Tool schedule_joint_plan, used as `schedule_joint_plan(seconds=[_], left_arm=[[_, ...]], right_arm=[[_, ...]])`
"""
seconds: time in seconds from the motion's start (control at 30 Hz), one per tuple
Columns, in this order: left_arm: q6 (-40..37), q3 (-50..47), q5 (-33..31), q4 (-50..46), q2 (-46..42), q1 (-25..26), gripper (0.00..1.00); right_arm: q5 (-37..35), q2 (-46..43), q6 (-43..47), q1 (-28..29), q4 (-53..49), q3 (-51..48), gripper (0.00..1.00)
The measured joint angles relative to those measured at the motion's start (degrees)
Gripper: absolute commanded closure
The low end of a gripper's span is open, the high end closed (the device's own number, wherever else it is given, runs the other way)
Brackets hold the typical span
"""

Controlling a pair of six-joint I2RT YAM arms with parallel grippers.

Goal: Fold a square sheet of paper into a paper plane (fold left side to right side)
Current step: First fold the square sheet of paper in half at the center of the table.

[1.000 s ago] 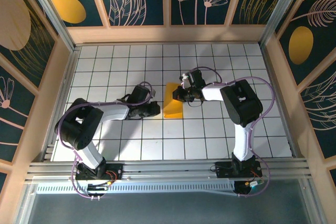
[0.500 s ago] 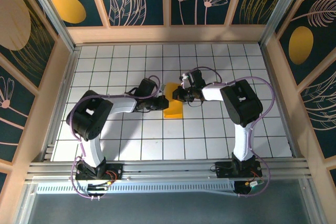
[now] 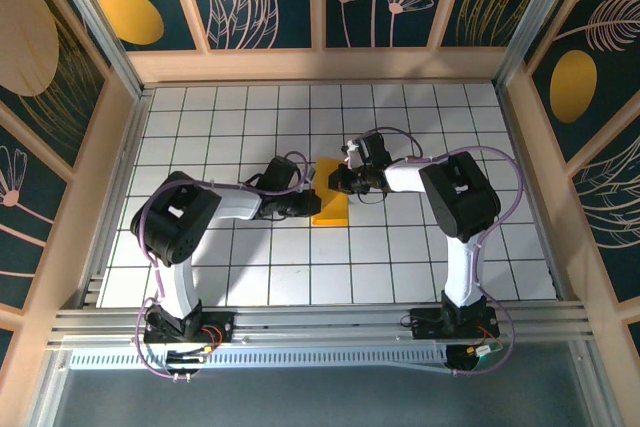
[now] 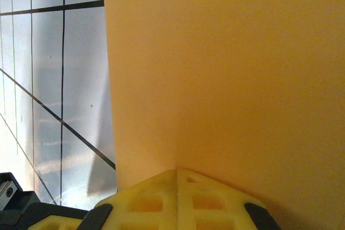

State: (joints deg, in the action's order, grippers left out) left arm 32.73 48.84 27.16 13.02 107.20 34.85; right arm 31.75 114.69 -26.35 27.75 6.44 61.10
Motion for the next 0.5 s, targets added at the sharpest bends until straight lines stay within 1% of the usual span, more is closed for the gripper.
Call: schedule_joint_plan(seconds=[0.23,0.5], left_arm=[[-2.3,-4.6,0.0,1.6,-3.1,1.0,0.96],[-4.1,-7.6,0.0,2.0,-5.4,1.5,0.96]], right_arm=[[0.0,0.0,0.6,0.0,-0.2,0.0,1.00],[0.0,0.0,0.6,0.0,-0.2,0.0,1.00]])
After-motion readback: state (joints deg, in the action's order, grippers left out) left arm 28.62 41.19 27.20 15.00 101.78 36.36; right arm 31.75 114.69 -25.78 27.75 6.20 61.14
